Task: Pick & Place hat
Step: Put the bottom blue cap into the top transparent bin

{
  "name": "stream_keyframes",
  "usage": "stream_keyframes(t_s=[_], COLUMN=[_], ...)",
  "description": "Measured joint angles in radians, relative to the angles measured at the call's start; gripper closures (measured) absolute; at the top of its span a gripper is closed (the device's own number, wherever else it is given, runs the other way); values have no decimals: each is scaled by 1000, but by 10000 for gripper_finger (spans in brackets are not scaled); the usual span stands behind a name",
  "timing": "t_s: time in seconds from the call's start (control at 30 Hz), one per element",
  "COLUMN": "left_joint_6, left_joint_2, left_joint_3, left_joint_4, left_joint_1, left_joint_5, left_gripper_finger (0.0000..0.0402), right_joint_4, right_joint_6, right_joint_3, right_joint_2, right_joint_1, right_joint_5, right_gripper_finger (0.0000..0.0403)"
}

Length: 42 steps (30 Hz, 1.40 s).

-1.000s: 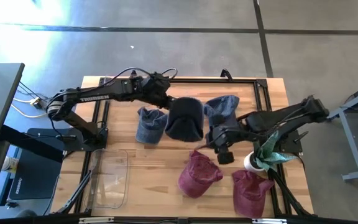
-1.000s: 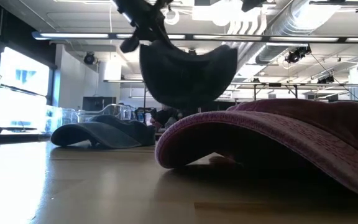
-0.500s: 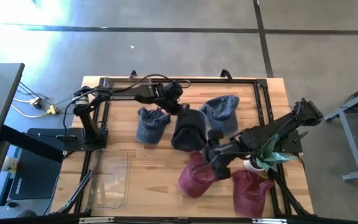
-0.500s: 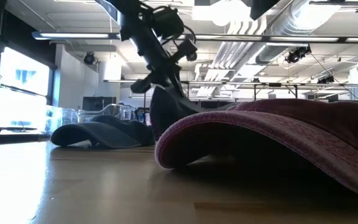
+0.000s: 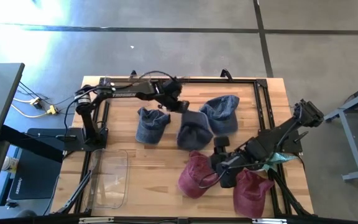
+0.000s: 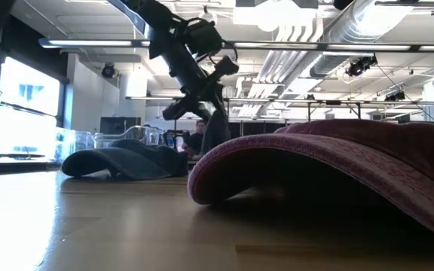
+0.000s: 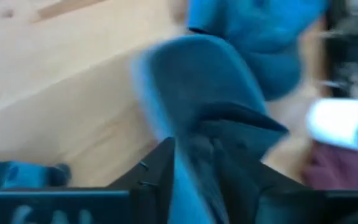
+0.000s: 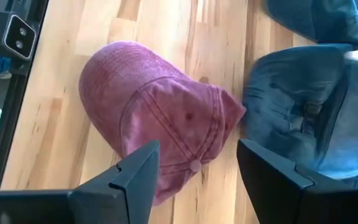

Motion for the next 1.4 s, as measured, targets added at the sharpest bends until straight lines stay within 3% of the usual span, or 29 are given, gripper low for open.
stream_keyframes(t_s=[0.17,0.27,0.37,0.53,0.7,0.8,1.2,1.4], left_joint_6=[76,167,370,789,1016,1000,824,775], left_joint_2=[-37,-88,-148,-175,-138,-81,123,163], left_joint_3=[57,140,219,279,228,198,185,185], left_joint_4=[-47,-86,-193,-344,-347,-333,-187,-155], left_joint_1=[51,28,-56,-332,-588,-659,-642,-601], left_joint_5=[215,259,254,88,-206,-319,-402,-393], left_gripper_finger=[239,233,232,232,231,231,228,172], right_joint_4=[0,-2,-16,-93,-128,-133,-197,-250], right_joint_6=[63,105,145,220,255,253,234,267], right_joint_3=[0,0,0,0,0,0,0,0], right_joint_2=[0,-4,-19,-52,-94,-113,-181,-199], right_joint_1=[4,6,15,37,47,49,78,115], right_joint_5=[3,3,17,90,113,113,105,122], right_gripper_finger=[198,199,199,199,199,199,199,199])
